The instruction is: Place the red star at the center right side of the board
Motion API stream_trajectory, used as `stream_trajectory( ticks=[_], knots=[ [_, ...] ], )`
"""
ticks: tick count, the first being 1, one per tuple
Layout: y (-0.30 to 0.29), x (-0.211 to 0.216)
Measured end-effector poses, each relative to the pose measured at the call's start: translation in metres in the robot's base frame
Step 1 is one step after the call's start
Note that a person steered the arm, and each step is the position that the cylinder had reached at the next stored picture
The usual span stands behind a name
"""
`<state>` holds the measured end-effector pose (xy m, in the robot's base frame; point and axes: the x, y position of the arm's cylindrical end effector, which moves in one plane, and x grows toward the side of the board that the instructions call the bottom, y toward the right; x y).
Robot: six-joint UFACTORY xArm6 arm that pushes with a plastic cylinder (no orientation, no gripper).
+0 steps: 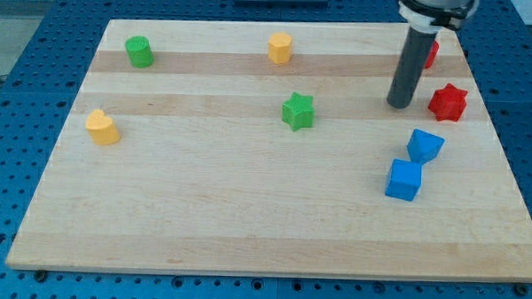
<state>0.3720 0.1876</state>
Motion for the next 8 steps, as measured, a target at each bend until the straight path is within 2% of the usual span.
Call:
stream_trajectory(
  ticks=[6, 7, 8],
  knots=[
    [0.093, -0.016],
    [0.127, -0.007],
    [0.127, 0.049]
  ],
)
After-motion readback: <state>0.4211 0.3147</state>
